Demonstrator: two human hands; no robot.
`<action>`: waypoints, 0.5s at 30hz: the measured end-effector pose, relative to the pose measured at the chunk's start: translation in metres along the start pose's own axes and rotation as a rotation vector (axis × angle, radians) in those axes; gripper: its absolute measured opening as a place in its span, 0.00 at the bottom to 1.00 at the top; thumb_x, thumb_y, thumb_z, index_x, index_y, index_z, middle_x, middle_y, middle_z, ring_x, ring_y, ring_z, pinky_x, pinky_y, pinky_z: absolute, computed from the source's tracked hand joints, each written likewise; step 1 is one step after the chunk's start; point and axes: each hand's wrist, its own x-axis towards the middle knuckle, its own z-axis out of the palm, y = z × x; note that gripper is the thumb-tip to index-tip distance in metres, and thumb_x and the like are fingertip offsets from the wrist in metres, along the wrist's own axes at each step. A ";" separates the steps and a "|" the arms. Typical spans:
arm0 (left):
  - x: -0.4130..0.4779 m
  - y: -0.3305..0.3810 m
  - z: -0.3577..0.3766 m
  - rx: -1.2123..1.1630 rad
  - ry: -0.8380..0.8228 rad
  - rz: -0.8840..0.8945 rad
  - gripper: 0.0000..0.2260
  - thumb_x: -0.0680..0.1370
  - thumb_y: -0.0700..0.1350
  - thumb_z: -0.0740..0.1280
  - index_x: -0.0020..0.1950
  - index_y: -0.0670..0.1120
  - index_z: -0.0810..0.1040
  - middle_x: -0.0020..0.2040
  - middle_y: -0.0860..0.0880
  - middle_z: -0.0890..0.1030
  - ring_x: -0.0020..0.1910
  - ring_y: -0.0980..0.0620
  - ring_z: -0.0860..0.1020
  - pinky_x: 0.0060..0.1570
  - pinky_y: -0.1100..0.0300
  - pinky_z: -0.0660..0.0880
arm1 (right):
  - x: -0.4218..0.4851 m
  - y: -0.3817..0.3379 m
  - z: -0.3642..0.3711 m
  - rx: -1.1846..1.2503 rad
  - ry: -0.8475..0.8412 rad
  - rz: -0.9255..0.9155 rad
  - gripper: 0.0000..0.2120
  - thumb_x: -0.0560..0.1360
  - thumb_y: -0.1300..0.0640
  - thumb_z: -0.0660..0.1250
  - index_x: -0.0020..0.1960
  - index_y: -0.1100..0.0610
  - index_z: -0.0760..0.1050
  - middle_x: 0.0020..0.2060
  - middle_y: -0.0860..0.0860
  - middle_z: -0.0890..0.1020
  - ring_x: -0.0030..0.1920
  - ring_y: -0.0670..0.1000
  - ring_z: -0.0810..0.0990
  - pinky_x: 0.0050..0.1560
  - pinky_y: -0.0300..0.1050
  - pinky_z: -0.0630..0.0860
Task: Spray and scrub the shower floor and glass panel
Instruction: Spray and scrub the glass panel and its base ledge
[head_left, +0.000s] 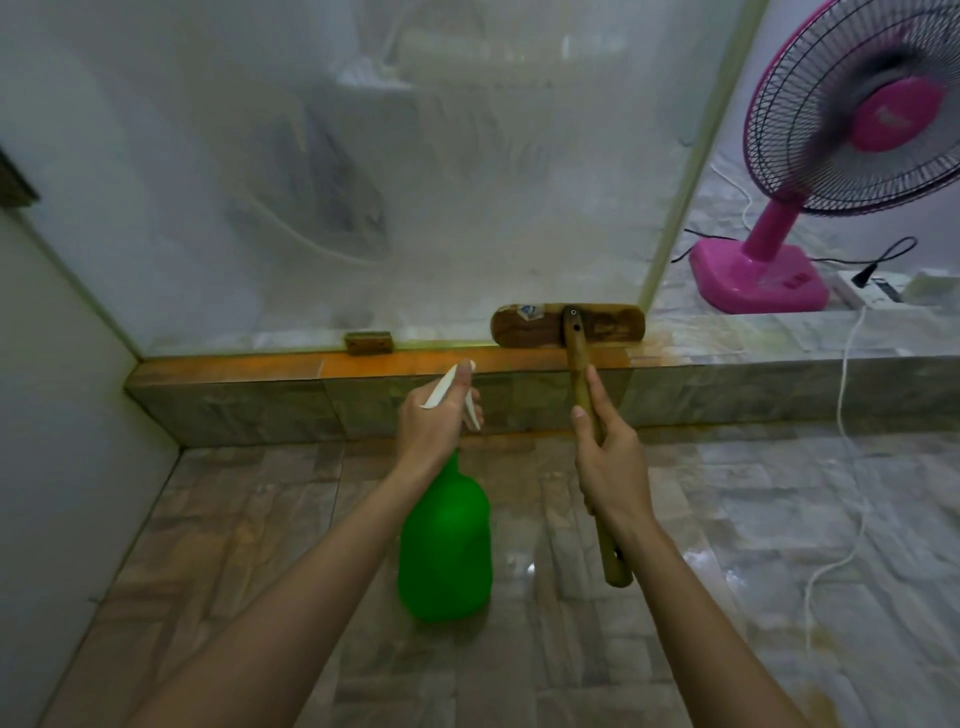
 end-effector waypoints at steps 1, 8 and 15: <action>0.000 -0.001 -0.008 0.006 0.018 0.003 0.22 0.82 0.58 0.64 0.37 0.44 0.81 0.34 0.44 0.83 0.36 0.45 0.84 0.42 0.56 0.79 | -0.003 0.000 0.005 -0.001 -0.006 0.016 0.23 0.82 0.50 0.56 0.74 0.35 0.57 0.27 0.47 0.69 0.25 0.43 0.64 0.26 0.40 0.66; 0.007 -0.002 -0.065 0.046 0.172 -0.005 0.21 0.81 0.61 0.63 0.37 0.49 0.82 0.36 0.48 0.84 0.34 0.50 0.84 0.32 0.58 0.81 | 0.008 -0.010 0.032 -0.144 -0.060 0.059 0.24 0.83 0.52 0.55 0.76 0.39 0.54 0.31 0.54 0.76 0.27 0.50 0.71 0.29 0.46 0.71; -0.008 -0.009 -0.096 0.079 0.174 0.051 0.16 0.83 0.60 0.61 0.47 0.53 0.82 0.51 0.48 0.85 0.25 0.51 0.82 0.36 0.51 0.82 | 0.005 -0.042 0.081 -0.254 -0.074 0.096 0.26 0.83 0.53 0.54 0.77 0.40 0.49 0.29 0.53 0.76 0.28 0.51 0.74 0.33 0.46 0.71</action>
